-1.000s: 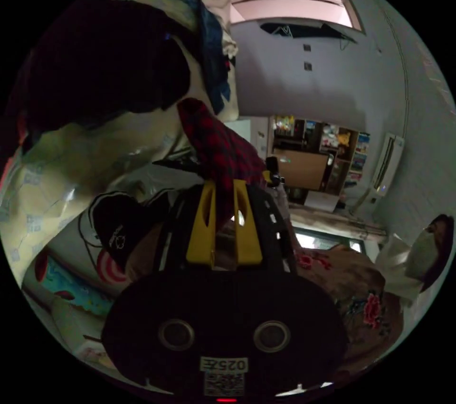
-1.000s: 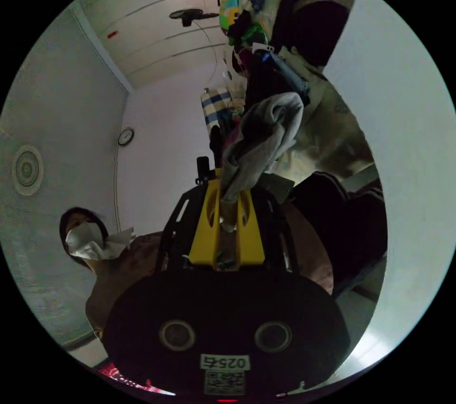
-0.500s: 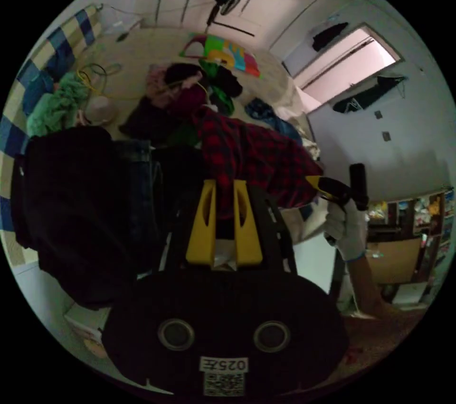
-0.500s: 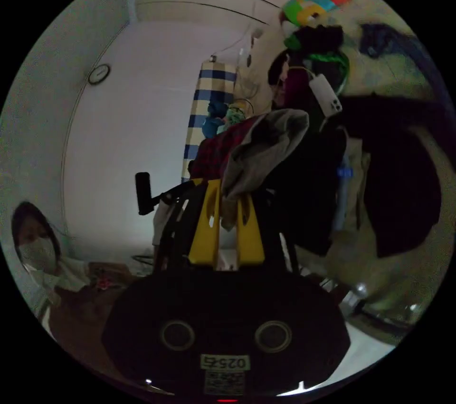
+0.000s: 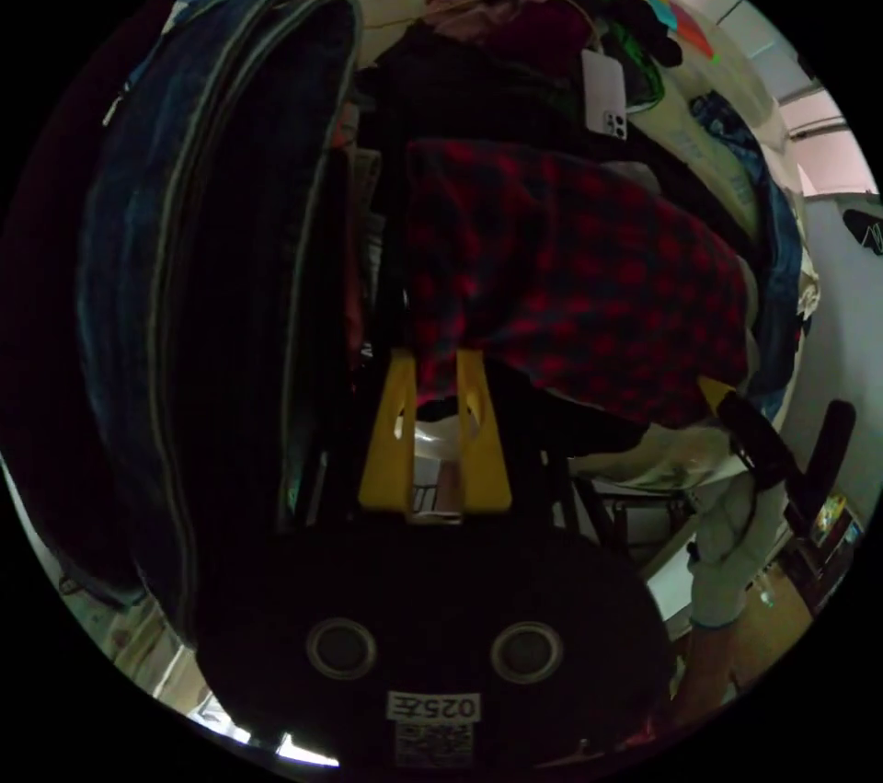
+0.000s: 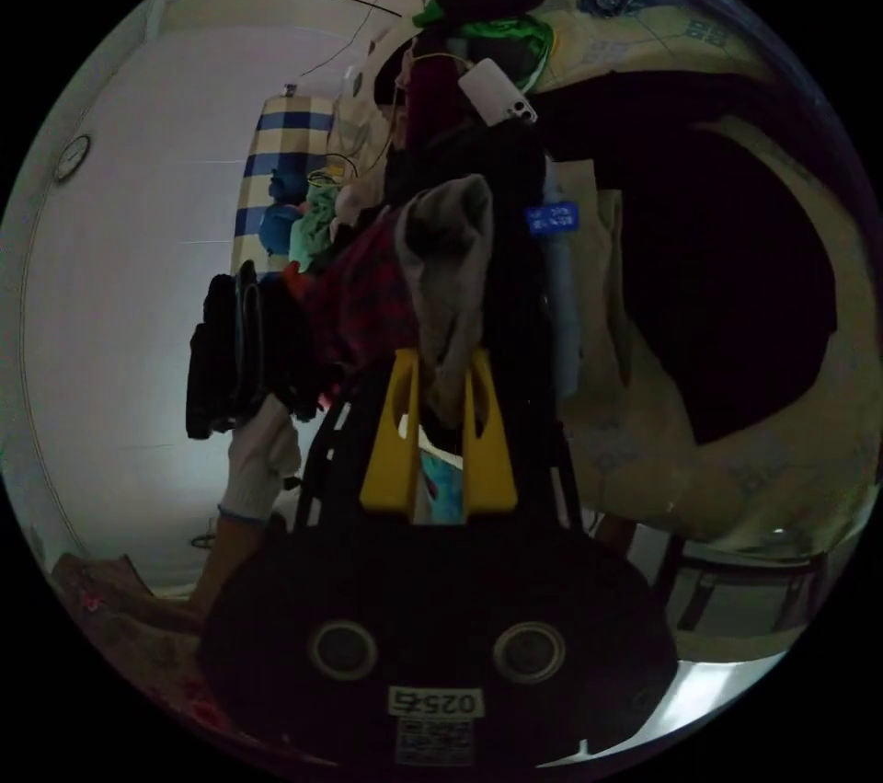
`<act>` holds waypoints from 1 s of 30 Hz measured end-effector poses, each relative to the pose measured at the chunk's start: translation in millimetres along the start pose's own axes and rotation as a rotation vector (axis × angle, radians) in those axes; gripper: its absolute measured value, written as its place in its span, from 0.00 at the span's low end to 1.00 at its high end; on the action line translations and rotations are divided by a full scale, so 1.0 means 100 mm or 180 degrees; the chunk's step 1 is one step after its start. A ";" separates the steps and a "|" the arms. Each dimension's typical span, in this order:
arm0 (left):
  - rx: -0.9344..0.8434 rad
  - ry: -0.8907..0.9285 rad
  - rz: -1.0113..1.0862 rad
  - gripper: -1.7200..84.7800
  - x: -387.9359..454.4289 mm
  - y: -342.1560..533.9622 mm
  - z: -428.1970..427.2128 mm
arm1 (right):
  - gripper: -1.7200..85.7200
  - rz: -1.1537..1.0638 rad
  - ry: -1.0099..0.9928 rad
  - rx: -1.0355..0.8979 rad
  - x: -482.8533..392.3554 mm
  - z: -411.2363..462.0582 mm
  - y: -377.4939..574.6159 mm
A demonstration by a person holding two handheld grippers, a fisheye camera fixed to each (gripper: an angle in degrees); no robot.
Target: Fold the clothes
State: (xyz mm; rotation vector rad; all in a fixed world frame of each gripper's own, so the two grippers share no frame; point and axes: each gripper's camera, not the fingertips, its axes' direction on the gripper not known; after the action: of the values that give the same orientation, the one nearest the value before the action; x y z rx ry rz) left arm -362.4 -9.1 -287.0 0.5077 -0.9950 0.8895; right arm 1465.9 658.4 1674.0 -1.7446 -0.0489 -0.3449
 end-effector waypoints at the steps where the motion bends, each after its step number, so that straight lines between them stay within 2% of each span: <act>1: 0.0006 0.0079 0.0010 0.06 -0.03 -0.03 -0.01 | 0.11 0.0051 0.0050 -0.0014 0.12 0.03 -0.04; 3: 0.0107 0.0076 0.0025 0.07 -0.03 -0.02 -0.11 | 0.12 0.0112 -0.0042 -0.0018 0.30 0.01 -0.11; 6: 0.0640 -0.0434 0.0092 0.03 0.15 0.24 -0.53 | 0.10 0.0098 0.0127 0.0369 0.37 -0.26 -0.09; 8: 0.1176 -0.0736 0.0167 0.01 0.39 0.49 -0.90 | 0.03 -0.0271 0.0254 0.0672 0.12 -0.41 -0.06; 11: 0.1596 -0.0999 0.0406 0.01 0.70 0.42 -1.08 | 0.01 -0.0853 0.0169 0.0584 -0.30 -0.18 -0.21; 12: 0.1557 -0.1015 0.0435 0.01 0.73 0.33 -1.05 | 0.01 -0.0917 0.0230 0.0542 -0.38 -0.08 -0.26; 15: 0.0981 -0.0760 0.0222 0.01 0.62 -0.30 -0.65 | 0.01 -0.0944 0.0562 0.0265 -0.55 0.51 -0.59; 17: 0.0591 -0.0396 0.0137 0.01 0.40 -0.70 -0.25 | 0.01 -0.0770 0.1002 -0.0103 -0.47 1.03 -0.87; 19: 0.0517 -0.0355 0.0211 0.01 0.35 -0.86 -0.14 | 0.01 -0.0756 0.1044 -0.0323 -0.39 1.28 -0.99; 21: 0.0552 -0.0458 0.0307 0.01 0.36 -0.93 -0.21 | 0.01 -0.0731 0.0874 -0.0278 -0.36 1.25 -1.07; 24: 0.1211 -0.0904 0.0247 0.01 0.41 -0.72 -0.65 | 0.01 -0.1031 0.0778 0.0282 -0.48 0.76 -0.89; 25: 0.1583 -0.0972 0.0096 0.01 0.42 -0.53 -0.91 | 0.01 -0.1166 0.0811 0.0686 -0.57 0.42 -0.70; 26: 0.1962 -0.0710 0.0160 0.01 0.45 -0.29 -1.18 | 0.01 -0.1382 0.0939 0.1211 -0.72 0.02 -0.41; 27: 0.2117 -0.0489 0.0226 0.01 0.46 -0.18 -1.30 | 0.01 -0.1485 0.1054 0.1465 -0.80 -0.17 -0.25; 28: 0.2279 0.0036 0.0430 0.01 0.49 -0.01 -1.44 | 0.01 -0.1660 0.1333 0.1889 -0.96 -0.50 0.05; 29: 0.2261 0.0577 0.0718 0.01 0.57 0.06 -1.47 | 0.01 -0.1810 0.1649 0.2282 -1.08 -0.75 0.31; 30: 0.2169 0.0831 0.0864 0.01 0.64 0.06 -1.44 | 0.01 -0.1868 0.1809 0.2493 -1.12 -0.84 0.43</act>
State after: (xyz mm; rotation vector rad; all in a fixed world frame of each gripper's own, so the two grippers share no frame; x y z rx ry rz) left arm -279.8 124.2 -299.6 0.8123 -0.5075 1.5107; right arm 1351.1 585.9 1618.2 -0.7846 -0.2511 -1.0798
